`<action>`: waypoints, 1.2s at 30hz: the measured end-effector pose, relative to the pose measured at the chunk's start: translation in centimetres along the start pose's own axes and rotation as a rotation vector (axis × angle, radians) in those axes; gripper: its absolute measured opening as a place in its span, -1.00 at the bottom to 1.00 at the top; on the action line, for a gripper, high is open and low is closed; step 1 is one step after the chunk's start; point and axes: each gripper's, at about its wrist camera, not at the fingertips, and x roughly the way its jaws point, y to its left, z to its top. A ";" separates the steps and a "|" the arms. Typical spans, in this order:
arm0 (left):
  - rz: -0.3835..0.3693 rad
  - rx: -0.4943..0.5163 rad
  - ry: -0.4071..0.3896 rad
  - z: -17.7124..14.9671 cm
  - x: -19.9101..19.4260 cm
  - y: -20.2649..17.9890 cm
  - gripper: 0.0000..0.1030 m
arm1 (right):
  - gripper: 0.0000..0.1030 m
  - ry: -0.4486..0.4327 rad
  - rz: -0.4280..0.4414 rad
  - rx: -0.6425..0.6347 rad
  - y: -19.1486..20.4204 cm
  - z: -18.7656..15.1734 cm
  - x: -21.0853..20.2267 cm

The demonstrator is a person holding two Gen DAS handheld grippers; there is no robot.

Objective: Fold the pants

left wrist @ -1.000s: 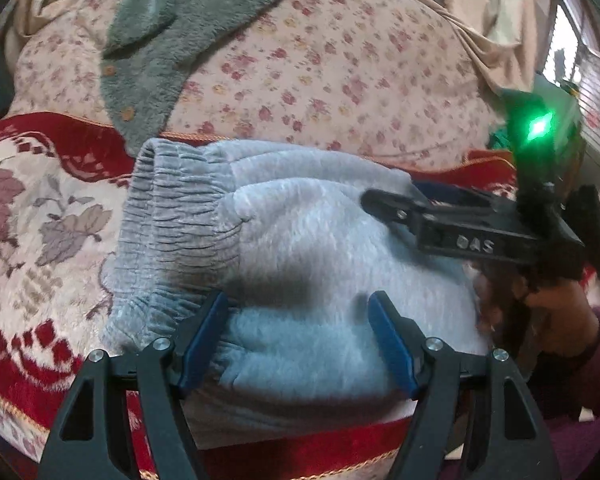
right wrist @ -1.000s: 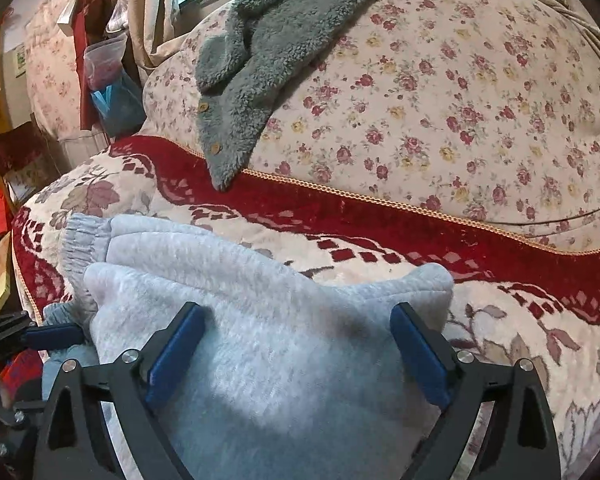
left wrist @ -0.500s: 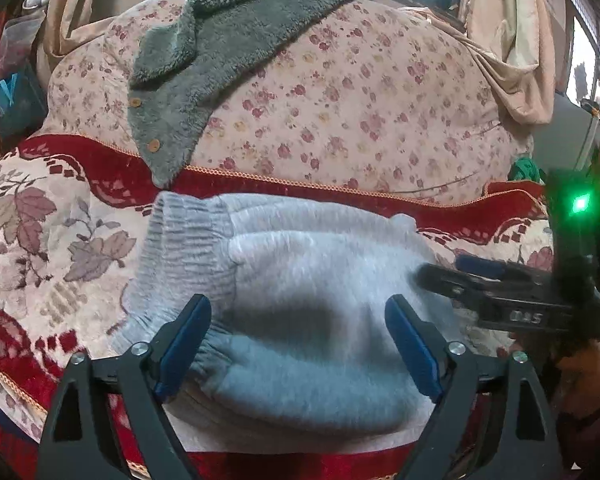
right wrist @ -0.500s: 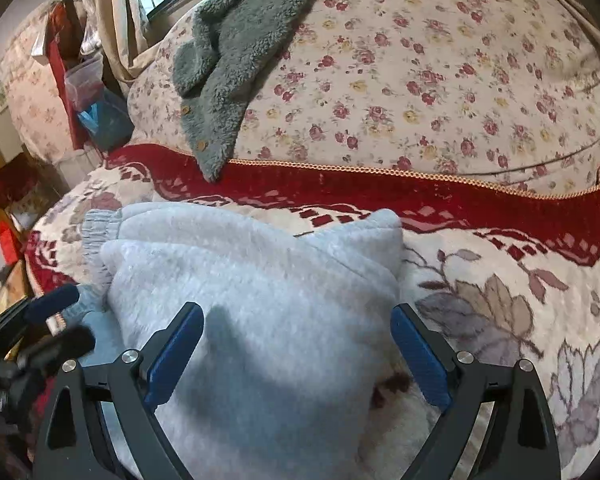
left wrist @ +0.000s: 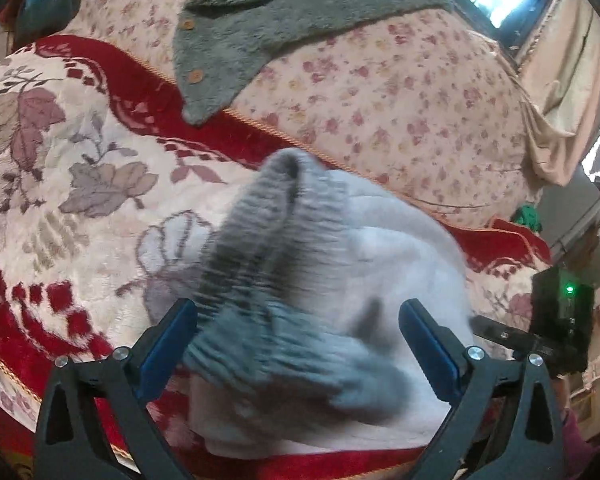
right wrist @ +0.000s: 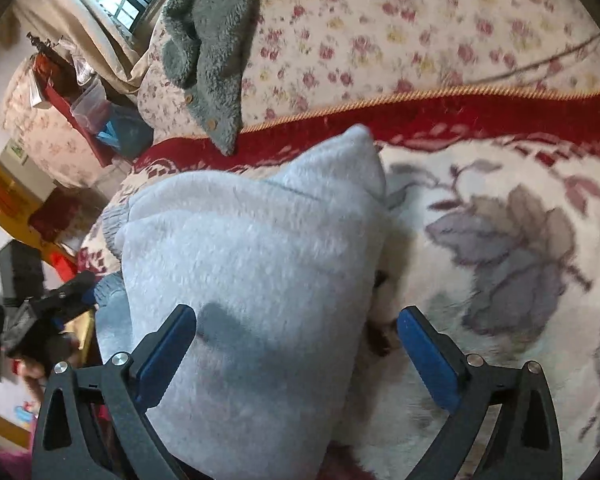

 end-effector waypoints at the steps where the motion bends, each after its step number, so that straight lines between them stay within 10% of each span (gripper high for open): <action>1: -0.008 -0.006 0.016 0.0 0.5 0.6 0.99 | 1.00 0.009 0.012 0.000 0.0 0.0 0.4; 10: -0.153 -0.132 0.110 -1.0 4.9 4.2 1.00 | 1.00 0.082 0.198 0.168 -2.6 0.0 4.1; 20: -0.135 -0.142 0.068 -1.6 5.9 3.6 1.00 | 1.00 0.100 0.208 0.120 -1.6 0.6 5.1; 29: -0.040 -0.045 0.017 -0.8 3.5 -0.6 0.37 | 0.43 0.047 0.238 0.059 -0.6 0.6 2.6; 36: -0.113 -0.006 -0.017 0.6 2.3 -6.6 0.31 | 0.40 -0.047 0.220 0.047 -1.6 1.4 -3.2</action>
